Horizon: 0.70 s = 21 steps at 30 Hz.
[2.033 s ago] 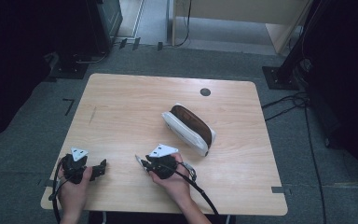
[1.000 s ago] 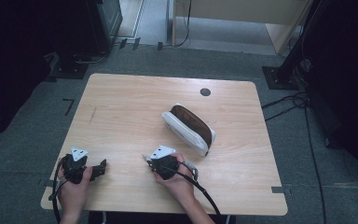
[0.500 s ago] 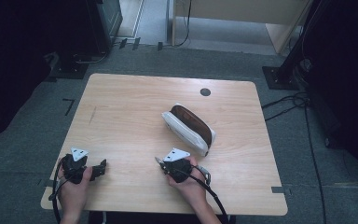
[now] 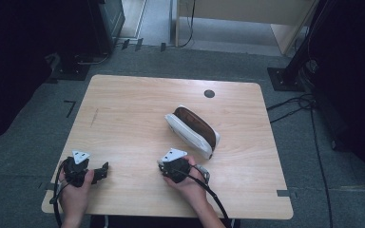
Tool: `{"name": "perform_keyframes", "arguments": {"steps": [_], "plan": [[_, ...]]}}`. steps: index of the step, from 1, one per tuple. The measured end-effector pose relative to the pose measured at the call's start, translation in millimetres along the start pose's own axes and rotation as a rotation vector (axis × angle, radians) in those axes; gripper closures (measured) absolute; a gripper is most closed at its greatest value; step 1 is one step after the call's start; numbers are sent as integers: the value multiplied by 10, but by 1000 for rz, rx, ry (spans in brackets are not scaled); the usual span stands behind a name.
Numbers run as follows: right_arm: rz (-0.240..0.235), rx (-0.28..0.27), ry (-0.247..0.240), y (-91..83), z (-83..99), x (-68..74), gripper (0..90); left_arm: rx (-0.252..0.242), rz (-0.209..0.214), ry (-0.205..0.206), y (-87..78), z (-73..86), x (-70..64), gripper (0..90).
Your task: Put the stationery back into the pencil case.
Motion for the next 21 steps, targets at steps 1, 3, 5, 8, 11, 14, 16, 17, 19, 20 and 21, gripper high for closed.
{"name": "perform_keyframes", "arguments": {"steps": [1,3,5,8,11,14,16,17,19,20,21], "plan": [[0,1,1,3,-3,-1,754,0,0,0,0,0,0,31],[3,3,2,5,-4,-3,765,0,0,0,0,0,0,32],[7,2,-8,3,-2,-6,805,0,0,0,0,0,0,31],[5,5,-11,-1,-4,-8,813,0,0,0,0,0,0,31],[15,3,-20,-10,-2,-5,815,0,0,0,0,0,0,32],[19,-20,-25,-66,-21,-5,816,0,0,0,0,0,0,31],[28,-42,-19,-129,-49,-21,816,0,0,0,0,0,0,31],[35,-55,-20,-163,-66,-35,817,0,0,0,0,0,0,31],[44,-77,-8,-239,-93,-60,816,0,0,0,0,0,0,32],[45,-89,-5,-278,-105,-73,816,0,0,0,0,0,0,31],[49,-97,-1,-317,-108,-88,816,0,0,0,0,0,0,31]]}}
Point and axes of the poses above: each handheld gripper's, and its own axes: y roughly forward along the jaws, z roughly out of its underside, x roughly to its left, the point moved 9 cm from there along y, roughly forward along the jaws, and after that the axes turned 7 degrees about -x, right-handed, at the moved point
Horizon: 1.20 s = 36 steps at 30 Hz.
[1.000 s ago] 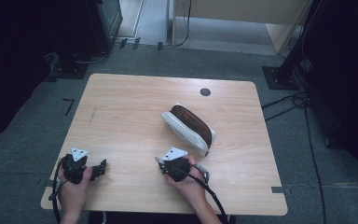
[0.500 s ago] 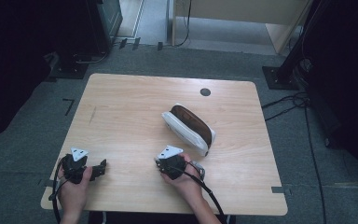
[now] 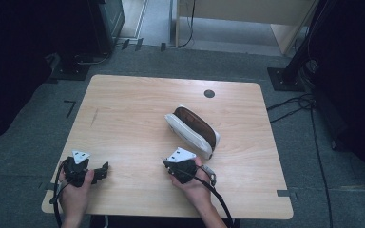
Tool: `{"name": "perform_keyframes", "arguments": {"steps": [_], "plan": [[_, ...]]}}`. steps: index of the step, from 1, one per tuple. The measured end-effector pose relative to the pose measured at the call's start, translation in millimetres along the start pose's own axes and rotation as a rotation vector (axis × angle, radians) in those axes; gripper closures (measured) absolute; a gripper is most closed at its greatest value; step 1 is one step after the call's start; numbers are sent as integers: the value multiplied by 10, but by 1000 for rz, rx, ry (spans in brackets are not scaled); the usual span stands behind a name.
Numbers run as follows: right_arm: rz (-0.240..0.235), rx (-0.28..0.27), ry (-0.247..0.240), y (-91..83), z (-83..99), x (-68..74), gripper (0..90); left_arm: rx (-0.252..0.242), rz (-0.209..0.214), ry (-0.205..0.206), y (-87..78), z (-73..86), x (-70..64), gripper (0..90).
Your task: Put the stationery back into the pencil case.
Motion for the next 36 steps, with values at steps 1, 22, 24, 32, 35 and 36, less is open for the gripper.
{"name": "perform_keyframes", "arguments": {"steps": [1,22,24,32,35,36], "plan": [[4,-10,1,-33,-7,-17,816,0,0,0,0,0,0,32],[105,-201,115,-995,-124,-411,817,0,0,0,0,0,0,32],[117,-213,125,-1069,-133,-454,817,0,0,0,0,0,0,31],[162,-258,155,-1322,-186,-667,816,0,0,0,0,0,0,31],[174,-271,155,-1374,-235,-737,816,-1,0,0,0,0,-1,31],[177,-275,160,-1387,-254,-752,816,0,0,0,0,0,0,32]]}}
Point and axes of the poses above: each handheld gripper's, and its own axes: y roughly forward along the jaws, z roughly out of its underside, x roughly to its left, the point moved 9 cm from there along y, roughly forward along the jaws, and after that the axes turned 7 degrees about -x, right-handed, at the moved point
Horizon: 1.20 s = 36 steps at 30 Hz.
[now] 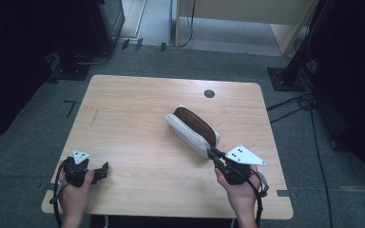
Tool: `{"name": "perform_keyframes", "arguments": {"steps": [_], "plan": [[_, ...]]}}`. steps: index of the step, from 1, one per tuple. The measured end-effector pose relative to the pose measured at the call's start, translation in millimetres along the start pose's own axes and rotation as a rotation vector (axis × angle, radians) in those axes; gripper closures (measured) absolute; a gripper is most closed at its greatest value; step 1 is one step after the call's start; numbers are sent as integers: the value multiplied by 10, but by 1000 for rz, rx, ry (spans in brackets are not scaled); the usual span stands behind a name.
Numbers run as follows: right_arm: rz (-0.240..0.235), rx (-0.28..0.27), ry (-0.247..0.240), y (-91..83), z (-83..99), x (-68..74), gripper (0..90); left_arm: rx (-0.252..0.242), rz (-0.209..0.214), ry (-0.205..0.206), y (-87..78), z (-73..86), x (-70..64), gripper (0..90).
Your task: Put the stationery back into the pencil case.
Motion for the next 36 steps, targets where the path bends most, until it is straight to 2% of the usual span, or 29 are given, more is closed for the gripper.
{"name": "perform_keyframes", "arguments": {"steps": [8,14,20,23,29,36], "plan": [[13,-33,-2,23,-200,-115,817,0,0,0,0,0,0,31],[20,-44,-13,134,-394,-223,816,0,0,0,0,0,0,31],[8,-41,-9,357,-515,-299,816,1,0,1,-1,1,1,31],[0,-35,-24,510,-548,-303,816,1,0,1,-1,0,1,32],[0,-36,-96,816,-578,-323,816,0,0,1,0,0,2,31],[6,-50,-144,1064,-553,-321,814,1,-1,4,-1,1,4,31]]}}
Point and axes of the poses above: each handheld gripper's, and its own axes: y roughly forward along the jaws, z roughly out of its underside, x roughly to its left, the point moved 9 cm from there along y, roughly forward along the jaws, and after that the axes turned 7 degrees about -x, right-handed, at the moved point
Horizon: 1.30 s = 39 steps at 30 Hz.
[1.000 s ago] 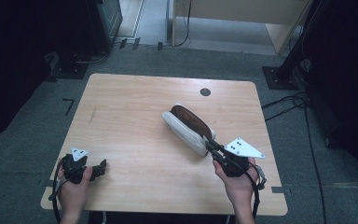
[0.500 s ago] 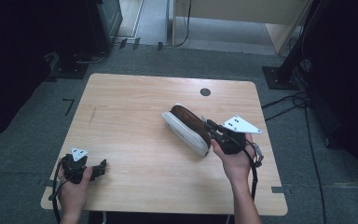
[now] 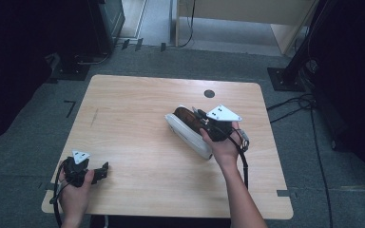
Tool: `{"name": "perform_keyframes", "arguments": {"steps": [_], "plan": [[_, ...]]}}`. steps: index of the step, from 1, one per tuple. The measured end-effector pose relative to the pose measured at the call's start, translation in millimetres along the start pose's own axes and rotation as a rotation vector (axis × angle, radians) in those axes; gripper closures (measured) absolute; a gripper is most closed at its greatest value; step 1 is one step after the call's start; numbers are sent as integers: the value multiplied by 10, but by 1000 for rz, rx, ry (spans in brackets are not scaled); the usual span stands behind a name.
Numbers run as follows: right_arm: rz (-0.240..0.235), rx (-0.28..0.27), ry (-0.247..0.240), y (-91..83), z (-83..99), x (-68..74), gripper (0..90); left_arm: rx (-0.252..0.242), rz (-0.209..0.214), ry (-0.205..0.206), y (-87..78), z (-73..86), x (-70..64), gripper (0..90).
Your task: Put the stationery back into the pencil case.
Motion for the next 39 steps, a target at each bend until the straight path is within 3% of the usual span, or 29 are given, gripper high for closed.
{"name": "perform_keyframes", "arguments": {"steps": [11,21,24,31,39], "plan": [[-29,2,5,68,68,-22,812,-1,0,-2,1,-1,-2,31],[-54,74,55,71,250,-41,802,-2,1,-3,2,-1,-3,31],[-58,74,84,69,266,-40,756,0,1,-3,0,0,-2,31],[-56,51,84,49,228,-29,758,0,0,-2,0,0,-2,31],[-28,0,122,-161,194,-59,692,-1,0,-3,0,-1,-3,31]]}}
Point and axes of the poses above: each handheld gripper's, and its own axes: y roughly forward along the jaws, z roughly out of its underside, x roughly to its left, the point moved 9 cm from there along y, roughly forward along the jaws, and after that the axes turned 7 degrees about -x, right-handed, at the moved point
